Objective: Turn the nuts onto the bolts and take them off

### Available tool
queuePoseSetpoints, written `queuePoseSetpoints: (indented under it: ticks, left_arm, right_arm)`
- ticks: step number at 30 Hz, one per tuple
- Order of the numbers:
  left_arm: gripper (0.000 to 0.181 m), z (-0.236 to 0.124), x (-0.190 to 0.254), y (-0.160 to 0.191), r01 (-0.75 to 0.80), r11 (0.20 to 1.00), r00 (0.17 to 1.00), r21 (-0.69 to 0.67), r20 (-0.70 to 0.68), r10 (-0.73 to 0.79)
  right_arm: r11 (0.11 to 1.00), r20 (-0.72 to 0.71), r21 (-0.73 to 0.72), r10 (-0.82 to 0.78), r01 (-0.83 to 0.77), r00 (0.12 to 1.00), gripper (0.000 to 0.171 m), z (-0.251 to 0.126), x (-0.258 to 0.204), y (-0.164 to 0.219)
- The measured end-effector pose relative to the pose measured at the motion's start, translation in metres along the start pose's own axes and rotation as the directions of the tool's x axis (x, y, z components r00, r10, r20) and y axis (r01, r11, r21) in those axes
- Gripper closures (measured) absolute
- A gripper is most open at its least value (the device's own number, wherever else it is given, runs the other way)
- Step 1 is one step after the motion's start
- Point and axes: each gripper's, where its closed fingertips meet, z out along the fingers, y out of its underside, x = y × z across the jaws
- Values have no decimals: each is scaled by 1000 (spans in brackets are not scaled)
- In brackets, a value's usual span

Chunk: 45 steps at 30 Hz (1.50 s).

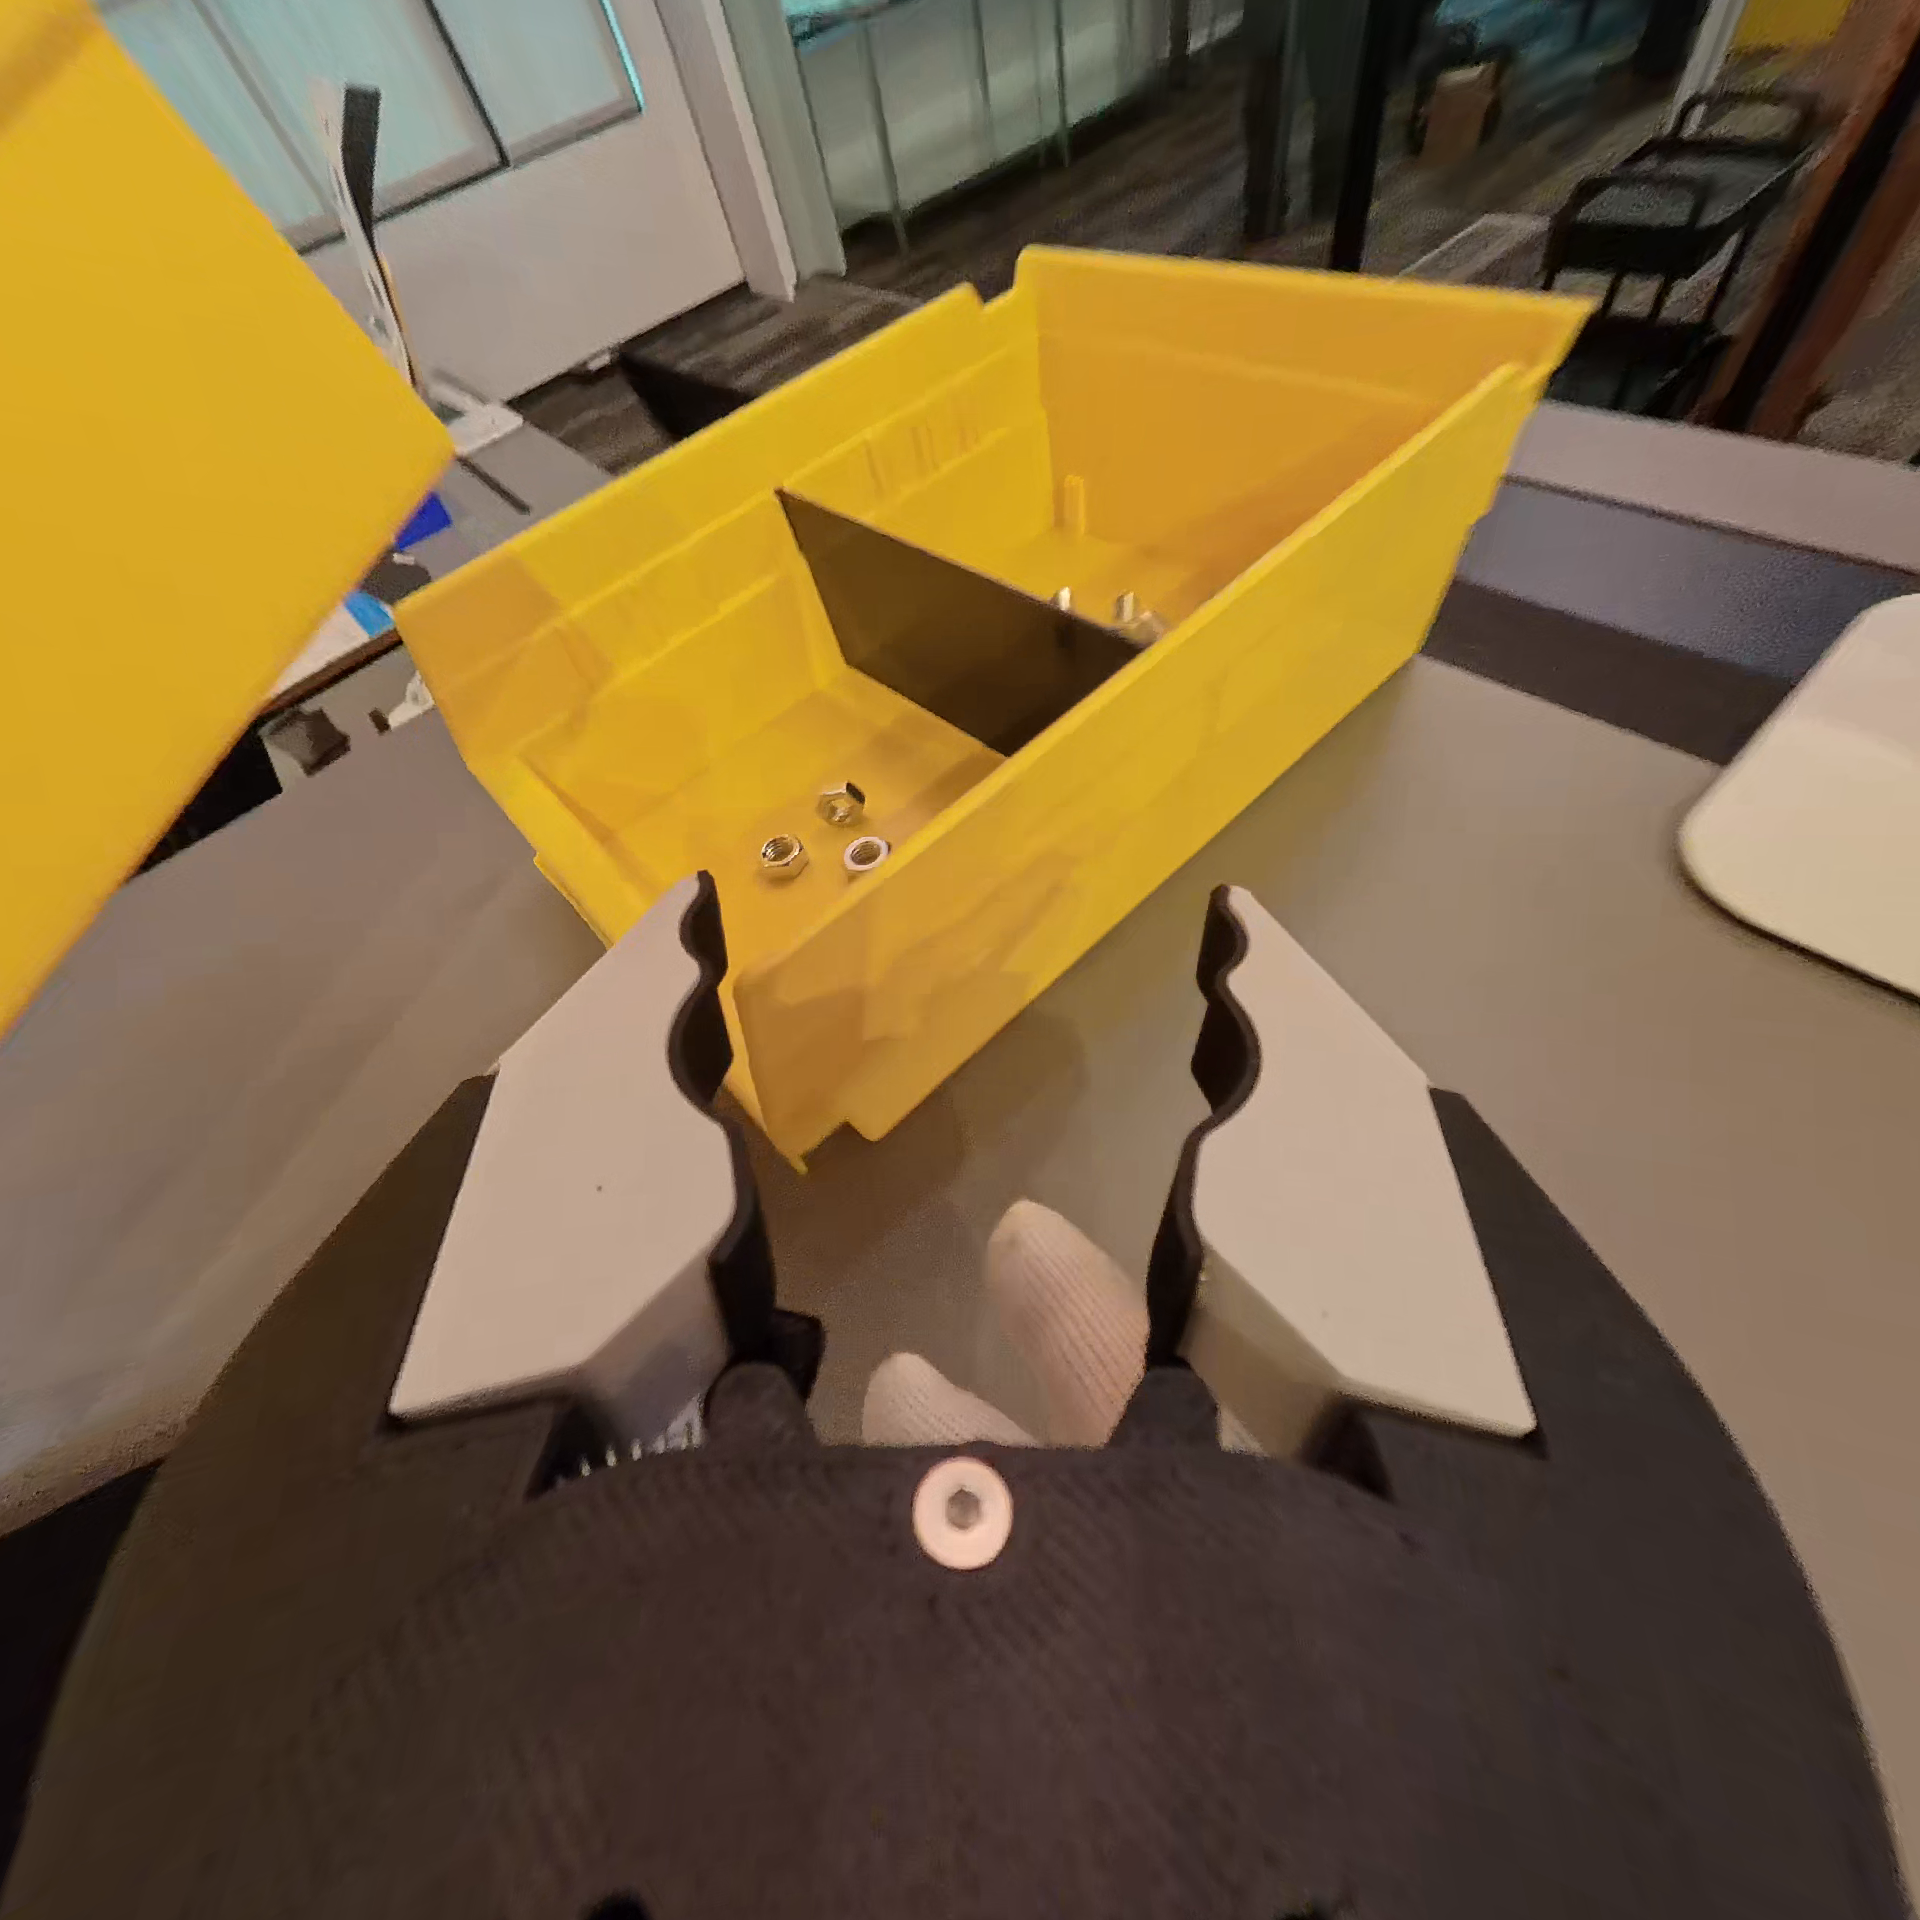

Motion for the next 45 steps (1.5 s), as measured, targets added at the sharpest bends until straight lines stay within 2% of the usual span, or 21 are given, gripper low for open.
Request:
queuePoseSetpoints:
  ticks: [4, 7, 10, 14, 18, 22, 24, 33, 39, 45]
  left_arm:
    - [177, 11, 26, -6, -17, 1000, 998, 0, -60, 17]
    - [177, 26, 61, -6, -42, 999, 989, -14, -143, 40]
    - [177, 44, 110, 3, -55, 996, 969, -64, -245, 38]
    - [177, 68, 188, 28, -103, 985, 916, -141, -400, 39]
    - [177, 84, 271, 63, -164, 961, 840, -224, -542, 17]
    - [177, 93, 348, 104, -226, 928, 760, -297, -649, -22]
    - [177, 99, 376, 121, -232, 916, 744, -326, -667, -49]
    - [175, 119, 473, 194, -291, 869, 692, -401, -715, -99]
    - [164, 124, 515, 209, -357, 862, 627, -359, -776, -64]
    - [143, 113, 555, 218, -349, 845, 542, -404, -823, -170]
  right_arm:
    - [989, 34, 142, 40, -44, 999, 84, -72, 11, -30]
    - [971, 23, 237, 29, -33, 999, 87, -133, 23, -45]
    - [945, 27, 324, 31, -38, 999, 87, -194, 35, -50]
    - [853, 158, 487, 126, -188, 979, 81, -277, 40, -52]
    - [795, 133, 564, 176, -220, 975, 73, -329, 54, -37]
    - [778, 60, 596, 203, -198, 977, 69, -358, 69, -19]
    - [780, -35, 609, 207, -143, 978, 67, -373, 88, -9]
    - [804, -164, 573, 305, -162, 938, 69, -410, 171, 33]
    - [809, -172, 559, 327, -181, 929, 69, -418, 209, 54]
    - [807, -132, 542, 356, -234, 925, 69, -434, 252, 57]
